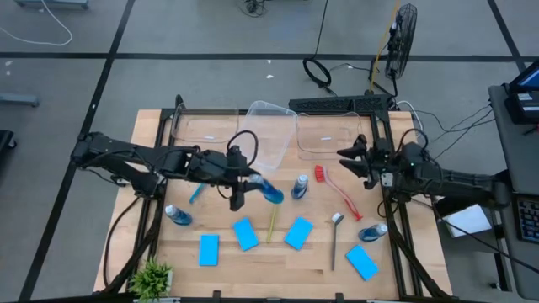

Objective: Pick & Place Kitchen Sink Supplies
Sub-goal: Put the blue soap dispenser into the right transparent bin

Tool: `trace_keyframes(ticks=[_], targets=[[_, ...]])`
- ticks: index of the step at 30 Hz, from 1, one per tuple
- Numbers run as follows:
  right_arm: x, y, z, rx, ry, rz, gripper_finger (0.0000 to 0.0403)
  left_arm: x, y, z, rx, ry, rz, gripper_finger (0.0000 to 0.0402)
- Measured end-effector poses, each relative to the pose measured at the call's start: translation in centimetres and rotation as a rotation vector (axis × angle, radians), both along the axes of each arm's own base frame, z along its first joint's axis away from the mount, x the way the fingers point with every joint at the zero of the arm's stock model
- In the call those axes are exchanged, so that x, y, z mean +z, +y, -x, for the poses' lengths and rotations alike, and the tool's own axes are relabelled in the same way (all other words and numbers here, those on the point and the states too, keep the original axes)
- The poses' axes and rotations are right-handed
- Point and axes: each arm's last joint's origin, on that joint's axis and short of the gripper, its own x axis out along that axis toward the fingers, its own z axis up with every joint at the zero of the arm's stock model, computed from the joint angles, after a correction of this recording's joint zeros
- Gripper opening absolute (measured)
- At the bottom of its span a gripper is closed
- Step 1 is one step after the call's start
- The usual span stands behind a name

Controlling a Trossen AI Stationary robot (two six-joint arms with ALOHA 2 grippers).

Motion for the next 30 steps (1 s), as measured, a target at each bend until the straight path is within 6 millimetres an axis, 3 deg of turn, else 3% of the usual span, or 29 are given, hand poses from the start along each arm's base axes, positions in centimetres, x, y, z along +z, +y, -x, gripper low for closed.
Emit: trace_keyframes(ticks=[11,17,30], targets=[[3.6,1.2,-5.9,0.132,0.118,0.171,0.0155,-0.4,-0.2,-2.1,0.028,-0.088,0.007,0.0143],[5.4,2.2,-8.5,0.176,0.115,0.263,0.0155,-0.4,-0.2,-2.1,0.042,-0.091,0.002,0.0143],[5.8,3.6,-12.4,0.246,0.223,0.283,0.0155,-0.5,-0.1,-2.1,0.049,-0.083,-0.017,0.0143]])
